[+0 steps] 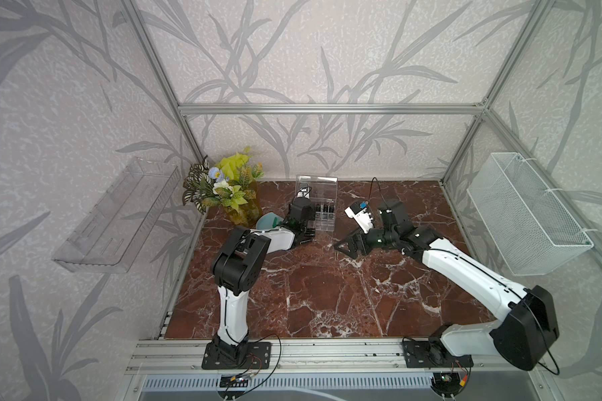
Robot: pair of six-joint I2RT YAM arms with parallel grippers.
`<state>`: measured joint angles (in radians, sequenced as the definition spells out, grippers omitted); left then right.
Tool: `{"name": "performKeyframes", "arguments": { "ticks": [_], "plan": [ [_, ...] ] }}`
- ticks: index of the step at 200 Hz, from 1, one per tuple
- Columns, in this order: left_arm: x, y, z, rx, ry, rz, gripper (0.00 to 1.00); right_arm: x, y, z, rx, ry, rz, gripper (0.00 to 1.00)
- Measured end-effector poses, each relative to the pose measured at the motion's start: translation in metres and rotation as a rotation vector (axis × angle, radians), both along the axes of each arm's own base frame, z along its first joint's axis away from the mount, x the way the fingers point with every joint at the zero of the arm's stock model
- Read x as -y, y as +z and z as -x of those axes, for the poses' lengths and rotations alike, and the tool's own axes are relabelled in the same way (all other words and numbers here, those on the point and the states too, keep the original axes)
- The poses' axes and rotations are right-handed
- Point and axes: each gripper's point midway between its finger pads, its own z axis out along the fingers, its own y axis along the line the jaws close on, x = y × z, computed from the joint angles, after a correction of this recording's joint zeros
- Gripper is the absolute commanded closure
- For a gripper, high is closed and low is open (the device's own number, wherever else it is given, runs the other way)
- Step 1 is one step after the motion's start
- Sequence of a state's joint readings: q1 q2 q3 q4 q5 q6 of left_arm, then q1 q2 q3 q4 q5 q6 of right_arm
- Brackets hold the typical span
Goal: Arrange the lipsticks in the organizer
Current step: Place the lipstick in the storage box.
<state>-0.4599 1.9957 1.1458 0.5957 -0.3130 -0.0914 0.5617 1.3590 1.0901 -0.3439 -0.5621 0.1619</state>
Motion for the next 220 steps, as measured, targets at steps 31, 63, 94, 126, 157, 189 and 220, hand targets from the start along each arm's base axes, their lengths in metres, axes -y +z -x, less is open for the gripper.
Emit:
{"name": "performKeyframes", "arguments": {
  "ticks": [31, 63, 94, 126, 157, 189, 220],
  "plan": [
    [0.000, 0.000, 0.000, -0.001, 0.003, 0.009, 0.87, 0.000, 0.000, 0.000, -0.003, 0.000, -0.002, 0.08],
    [-0.002, -0.001, 0.004, 0.002, 0.006, 0.015, 0.88, -0.001, 0.000, 0.001, -0.005, 0.003, -0.005, 0.08],
    [-0.003, -0.001, 0.004, 0.005, 0.007, 0.017, 0.88, -0.001, 0.000, 0.001, -0.005, 0.004, -0.005, 0.08],
    [-0.003, -0.001, 0.004, 0.007, 0.009, 0.017, 0.88, -0.001, 0.000, 0.001, -0.005, 0.004, -0.005, 0.08],
    [-0.004, -0.001, 0.005, 0.007, 0.010, 0.016, 0.89, -0.001, 0.000, 0.001, -0.006, 0.005, -0.005, 0.08],
    [-0.006, -0.001, 0.010, 0.007, 0.015, 0.012, 0.89, -0.001, 0.001, 0.002, -0.008, 0.009, -0.009, 0.08],
    [-0.008, -0.006, 0.012, -0.004, 0.021, 0.004, 0.90, -0.001, 0.001, 0.002, -0.009, 0.010, -0.009, 0.08]
  ]
}}
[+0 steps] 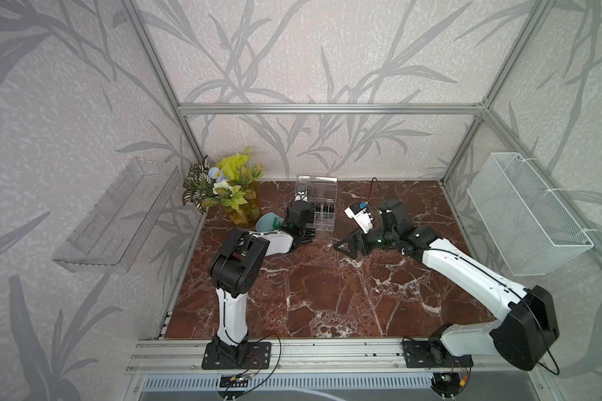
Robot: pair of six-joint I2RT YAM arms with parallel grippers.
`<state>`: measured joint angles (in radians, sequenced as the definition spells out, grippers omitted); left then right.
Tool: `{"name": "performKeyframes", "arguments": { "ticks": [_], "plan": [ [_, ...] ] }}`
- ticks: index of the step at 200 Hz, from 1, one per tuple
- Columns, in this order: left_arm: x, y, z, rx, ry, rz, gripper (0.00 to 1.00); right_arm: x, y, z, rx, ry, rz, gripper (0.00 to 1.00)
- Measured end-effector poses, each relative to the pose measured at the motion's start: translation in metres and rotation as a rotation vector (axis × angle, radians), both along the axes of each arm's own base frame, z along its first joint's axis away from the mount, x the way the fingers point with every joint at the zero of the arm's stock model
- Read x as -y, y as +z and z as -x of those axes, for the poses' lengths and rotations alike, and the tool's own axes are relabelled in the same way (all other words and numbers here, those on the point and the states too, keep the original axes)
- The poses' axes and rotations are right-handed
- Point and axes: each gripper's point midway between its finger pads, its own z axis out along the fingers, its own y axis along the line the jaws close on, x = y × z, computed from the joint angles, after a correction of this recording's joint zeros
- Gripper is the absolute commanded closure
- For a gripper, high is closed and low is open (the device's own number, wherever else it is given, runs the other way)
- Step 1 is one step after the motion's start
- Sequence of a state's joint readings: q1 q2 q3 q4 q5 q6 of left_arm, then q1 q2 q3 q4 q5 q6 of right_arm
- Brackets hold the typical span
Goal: Arrange the lipsticks in the organizer
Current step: Place the lipstick in the storage box.
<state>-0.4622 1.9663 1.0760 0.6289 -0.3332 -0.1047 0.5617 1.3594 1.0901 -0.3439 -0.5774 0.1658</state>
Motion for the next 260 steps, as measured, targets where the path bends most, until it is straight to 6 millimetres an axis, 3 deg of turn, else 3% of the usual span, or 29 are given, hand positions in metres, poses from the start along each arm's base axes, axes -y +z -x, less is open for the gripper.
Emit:
{"name": "performKeyframes", "arguments": {
  "ticks": [41, 99, 128, 161, 190, 226, 260],
  "plan": [
    [0.000, -0.001, 0.000, -0.004, 0.002, -0.003, 0.89, 0.000, -0.001, 0.000, -0.002, 0.001, 0.000, 0.08],
    [-0.001, -0.004, 0.001, -0.015, 0.002, -0.010, 0.55, -0.001, -0.003, 0.000, -0.011, 0.006, 0.001, 0.08],
    [-0.001, -0.004, 0.001, -0.015, 0.001, -0.008, 0.46, -0.001, -0.005, 0.000, -0.014, 0.006, 0.003, 0.09],
    [-0.003, 0.001, 0.008, -0.002, -0.002, 0.002, 0.44, -0.004, -0.013, 0.000, -0.031, 0.013, 0.027, 0.09],
    [-0.020, 0.022, 0.038, 0.031, 0.014, 0.025, 0.43, -0.016, -0.029, -0.005, -0.041, 0.029, 0.109, 0.09],
    [-0.052, 0.061, 0.066, 0.123, 0.078, 0.105, 0.43, -0.055, -0.049, -0.012, -0.016, 0.097, 0.207, 0.09],
    [-0.103, 0.052, 0.092, 0.114, 0.193, 0.152, 0.43, -0.084, -0.075, -0.026, -0.006, 0.132, 0.283, 0.08]
  ]
}}
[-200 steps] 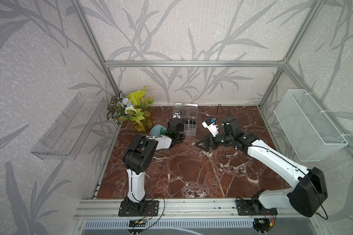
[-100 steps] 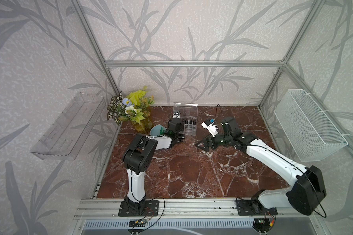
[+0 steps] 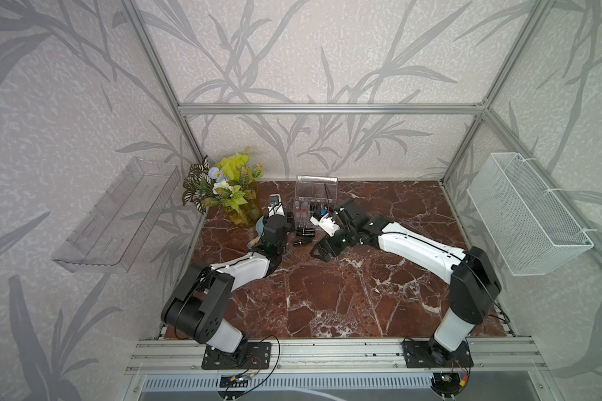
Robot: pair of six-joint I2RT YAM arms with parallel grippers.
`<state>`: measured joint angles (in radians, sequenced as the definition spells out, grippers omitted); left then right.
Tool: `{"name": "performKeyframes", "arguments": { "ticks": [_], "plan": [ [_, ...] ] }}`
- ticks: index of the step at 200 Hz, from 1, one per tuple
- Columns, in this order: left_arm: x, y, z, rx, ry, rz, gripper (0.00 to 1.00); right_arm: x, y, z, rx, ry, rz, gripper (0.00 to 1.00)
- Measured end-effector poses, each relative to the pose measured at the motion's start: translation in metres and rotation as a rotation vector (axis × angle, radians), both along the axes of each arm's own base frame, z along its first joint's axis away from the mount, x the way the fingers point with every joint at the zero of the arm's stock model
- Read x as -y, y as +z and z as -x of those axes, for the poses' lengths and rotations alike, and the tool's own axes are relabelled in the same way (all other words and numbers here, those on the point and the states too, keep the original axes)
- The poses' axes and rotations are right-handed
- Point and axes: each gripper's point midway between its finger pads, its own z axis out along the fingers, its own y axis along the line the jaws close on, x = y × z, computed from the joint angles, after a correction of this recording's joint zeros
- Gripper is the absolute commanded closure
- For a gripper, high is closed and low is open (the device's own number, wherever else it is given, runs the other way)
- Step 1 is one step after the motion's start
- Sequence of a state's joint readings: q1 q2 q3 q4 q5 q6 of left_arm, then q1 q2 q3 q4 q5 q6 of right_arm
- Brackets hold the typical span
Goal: Arrange the lipsticks in the organizer
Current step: Place the lipstick in the storage box, then pick up the lipstick at the center of the board.
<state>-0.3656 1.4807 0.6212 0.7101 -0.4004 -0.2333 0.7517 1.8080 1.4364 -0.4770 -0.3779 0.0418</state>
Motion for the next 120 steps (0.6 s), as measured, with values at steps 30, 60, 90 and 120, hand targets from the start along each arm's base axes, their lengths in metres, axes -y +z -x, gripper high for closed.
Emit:
{"name": "performKeyframes", "arguments": {
  "ticks": [30, 60, 90, 120],
  "plan": [
    [-0.049, -0.032, 0.031, -0.058, 0.099, 0.057, 0.43, -0.010, -0.025, -0.018, 0.001, -0.003, 0.052, 0.08],
    [-0.063, -0.039, 0.057, -0.057, 0.112, 0.123, 0.43, -0.021, -0.043, -0.034, 0.004, 0.002, 0.086, 0.08],
    [-0.063, -0.027, 0.061, -0.003, 0.084, 0.193, 0.43, -0.033, -0.059, -0.045, 0.017, 0.016, 0.111, 0.08],
    [-0.058, -0.033, 0.057, -0.014, 0.046, 0.225, 0.44, -0.046, -0.072, -0.057, 0.035, 0.032, 0.125, 0.08]
  ]
}}
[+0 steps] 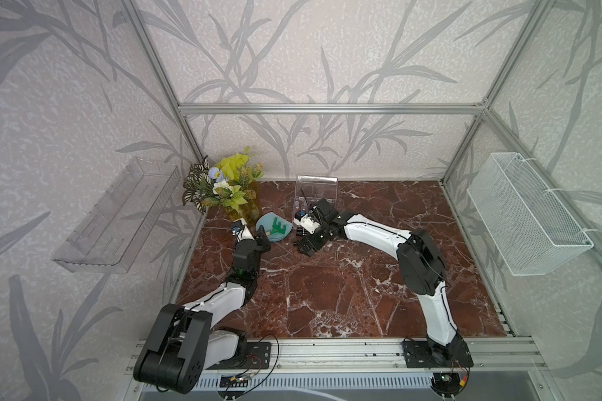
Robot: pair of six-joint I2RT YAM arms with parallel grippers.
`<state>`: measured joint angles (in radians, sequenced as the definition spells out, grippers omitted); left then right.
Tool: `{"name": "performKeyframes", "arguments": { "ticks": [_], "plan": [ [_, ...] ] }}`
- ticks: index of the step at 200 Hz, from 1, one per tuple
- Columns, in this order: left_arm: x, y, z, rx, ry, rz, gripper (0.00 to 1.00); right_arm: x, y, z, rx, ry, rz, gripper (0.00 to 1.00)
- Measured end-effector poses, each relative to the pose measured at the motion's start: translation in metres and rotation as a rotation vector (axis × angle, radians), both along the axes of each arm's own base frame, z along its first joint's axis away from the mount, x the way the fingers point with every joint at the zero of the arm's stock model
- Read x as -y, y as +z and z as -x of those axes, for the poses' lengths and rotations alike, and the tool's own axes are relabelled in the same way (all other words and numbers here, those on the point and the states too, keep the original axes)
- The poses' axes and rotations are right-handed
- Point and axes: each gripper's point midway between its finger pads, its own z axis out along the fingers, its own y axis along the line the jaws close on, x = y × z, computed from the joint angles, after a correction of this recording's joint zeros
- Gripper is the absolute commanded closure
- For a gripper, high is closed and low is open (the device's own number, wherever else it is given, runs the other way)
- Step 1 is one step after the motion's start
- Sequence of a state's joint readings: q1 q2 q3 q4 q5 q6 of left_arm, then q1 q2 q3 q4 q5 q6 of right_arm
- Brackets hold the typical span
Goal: Arrange the lipsticks in the organizer
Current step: Pick up the lipstick at the center of the board.
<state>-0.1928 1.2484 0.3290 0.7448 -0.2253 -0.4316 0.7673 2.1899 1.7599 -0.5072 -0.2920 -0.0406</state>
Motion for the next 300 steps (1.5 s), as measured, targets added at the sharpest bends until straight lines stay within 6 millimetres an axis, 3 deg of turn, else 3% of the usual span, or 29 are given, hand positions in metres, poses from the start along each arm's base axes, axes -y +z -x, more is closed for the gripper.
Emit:
{"name": "performKeyframes", "arguments": {
  "ticks": [63, 141, 218, 263, 300],
  "plan": [
    [0.002, 0.001, -0.002, 0.012, -0.031, 0.034, 0.44, -0.022, -0.010, -0.020, 0.028, 0.029, -0.001, 0.08],
    [0.004, 0.006, -0.002, 0.031, -0.044, 0.056, 0.44, -0.027, -0.027, -0.024, 0.008, 0.036, 0.019, 0.07],
    [0.006, 0.007, 0.001, 0.036, -0.054, 0.060, 0.44, -0.021, -0.042, -0.014, -0.051, 0.046, 0.050, 0.10],
    [0.006, 0.021, 0.003, 0.078, -0.059, 0.070, 0.44, -0.015, -0.047, -0.007, -0.083, 0.047, 0.078, 0.12],
    [0.006, 0.029, 0.006, 0.100, -0.060, 0.077, 0.44, -0.014, -0.049, -0.007, -0.082, 0.042, 0.111, 0.22]
  ]
}}
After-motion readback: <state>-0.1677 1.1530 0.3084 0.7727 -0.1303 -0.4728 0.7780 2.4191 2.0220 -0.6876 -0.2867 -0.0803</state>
